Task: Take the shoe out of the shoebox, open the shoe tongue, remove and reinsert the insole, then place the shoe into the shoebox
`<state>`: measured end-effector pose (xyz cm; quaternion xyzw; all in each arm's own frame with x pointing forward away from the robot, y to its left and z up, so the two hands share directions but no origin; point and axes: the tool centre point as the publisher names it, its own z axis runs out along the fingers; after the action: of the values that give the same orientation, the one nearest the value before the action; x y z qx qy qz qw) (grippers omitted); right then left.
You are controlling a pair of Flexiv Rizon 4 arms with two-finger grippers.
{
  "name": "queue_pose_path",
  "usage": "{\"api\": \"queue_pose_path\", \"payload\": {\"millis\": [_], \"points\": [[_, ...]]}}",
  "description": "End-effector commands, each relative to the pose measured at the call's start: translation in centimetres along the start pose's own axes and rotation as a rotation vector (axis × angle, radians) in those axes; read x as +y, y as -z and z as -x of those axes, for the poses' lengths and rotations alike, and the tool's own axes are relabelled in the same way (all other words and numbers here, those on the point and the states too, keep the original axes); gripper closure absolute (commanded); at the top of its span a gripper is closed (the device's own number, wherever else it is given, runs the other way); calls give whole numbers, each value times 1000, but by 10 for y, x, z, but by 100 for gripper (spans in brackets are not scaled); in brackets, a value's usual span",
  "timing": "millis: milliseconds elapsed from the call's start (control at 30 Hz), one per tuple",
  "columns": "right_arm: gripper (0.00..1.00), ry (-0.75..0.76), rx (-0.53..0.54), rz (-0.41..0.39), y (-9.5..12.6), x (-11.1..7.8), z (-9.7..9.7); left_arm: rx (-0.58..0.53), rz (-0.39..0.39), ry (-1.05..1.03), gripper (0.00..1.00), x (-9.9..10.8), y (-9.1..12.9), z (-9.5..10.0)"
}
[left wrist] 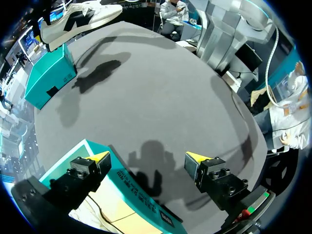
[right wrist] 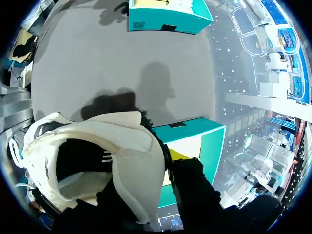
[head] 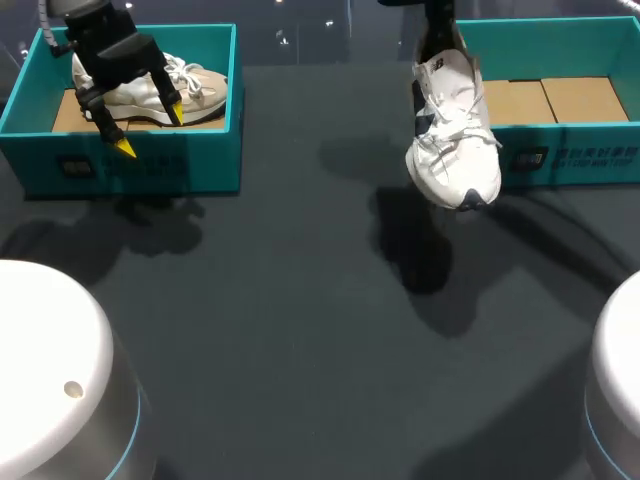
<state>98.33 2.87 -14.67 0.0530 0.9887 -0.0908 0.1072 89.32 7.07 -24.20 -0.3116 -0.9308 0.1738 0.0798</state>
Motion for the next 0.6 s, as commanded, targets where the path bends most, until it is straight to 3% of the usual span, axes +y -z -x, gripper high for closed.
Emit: {"api": "queue_pose_path", "payload": {"millis": [33,233,333,600], "points": [[100,2,-3,7,-1,-3,-2,1,2,0,0,0,0,0],[100,2,-3,7,-1,-3,-2,1,2,0,0,0,0,0],[100,-17,-13,32,-12,-35,17,1,2,0,0,0,0,0],[100,-54,-74,-24,-24,-126,78,1,2,0,0,0,0,0]]}}
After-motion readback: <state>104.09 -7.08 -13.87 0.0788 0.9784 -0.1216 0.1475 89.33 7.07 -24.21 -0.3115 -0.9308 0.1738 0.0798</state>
